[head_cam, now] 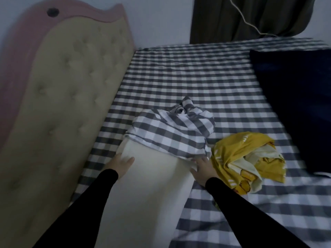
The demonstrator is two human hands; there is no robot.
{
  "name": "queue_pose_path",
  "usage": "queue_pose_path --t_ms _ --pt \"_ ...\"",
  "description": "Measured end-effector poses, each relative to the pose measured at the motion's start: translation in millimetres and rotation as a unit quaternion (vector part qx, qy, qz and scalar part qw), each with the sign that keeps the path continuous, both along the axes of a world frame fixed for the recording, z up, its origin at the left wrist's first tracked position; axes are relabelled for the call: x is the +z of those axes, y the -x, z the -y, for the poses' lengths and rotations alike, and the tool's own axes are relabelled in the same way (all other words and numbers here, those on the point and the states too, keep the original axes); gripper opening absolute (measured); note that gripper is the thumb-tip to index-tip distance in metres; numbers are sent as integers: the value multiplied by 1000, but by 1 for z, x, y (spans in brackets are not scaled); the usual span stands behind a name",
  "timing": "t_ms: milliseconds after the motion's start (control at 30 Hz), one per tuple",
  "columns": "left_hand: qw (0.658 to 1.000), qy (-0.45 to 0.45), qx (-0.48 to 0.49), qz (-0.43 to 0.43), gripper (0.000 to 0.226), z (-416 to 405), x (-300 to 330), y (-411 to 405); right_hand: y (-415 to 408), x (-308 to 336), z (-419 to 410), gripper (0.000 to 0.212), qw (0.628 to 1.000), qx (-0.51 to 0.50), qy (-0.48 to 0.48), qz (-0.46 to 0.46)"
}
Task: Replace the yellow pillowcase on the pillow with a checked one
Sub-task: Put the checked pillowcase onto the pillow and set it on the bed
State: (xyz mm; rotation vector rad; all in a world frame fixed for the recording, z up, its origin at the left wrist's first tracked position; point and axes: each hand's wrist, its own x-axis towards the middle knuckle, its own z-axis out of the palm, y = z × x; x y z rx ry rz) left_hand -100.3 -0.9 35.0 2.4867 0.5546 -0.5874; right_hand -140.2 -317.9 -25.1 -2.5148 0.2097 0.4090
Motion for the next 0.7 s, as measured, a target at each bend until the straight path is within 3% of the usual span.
queue_pose_path --t_ms 133,233,300,433,567,700 --pt "997 27 -46 -48 67 -5 -19 6 6 -23 -5 43 988 -156 12 6" --pt "996 15 -85 -10 62 -1 -33 3 -1 -29 -11 59 969 -242 -35 36" --pt "994 -8 -106 31 59 -1 -38 -11 -7 -32 -16 61 964 -256 -63 30" --pt "971 -91 -199 100 56 4 -41 -48 -18 -36 -30 46 950 -284 -103 72" --pt "951 -71 -283 104 50 28 -47 -60 -28 -44 -39 23 957 -259 -97 92" --pt "899 -109 -403 130 75 86 -64 -26 -32 -46 -30 17 951 -278 -118 66"
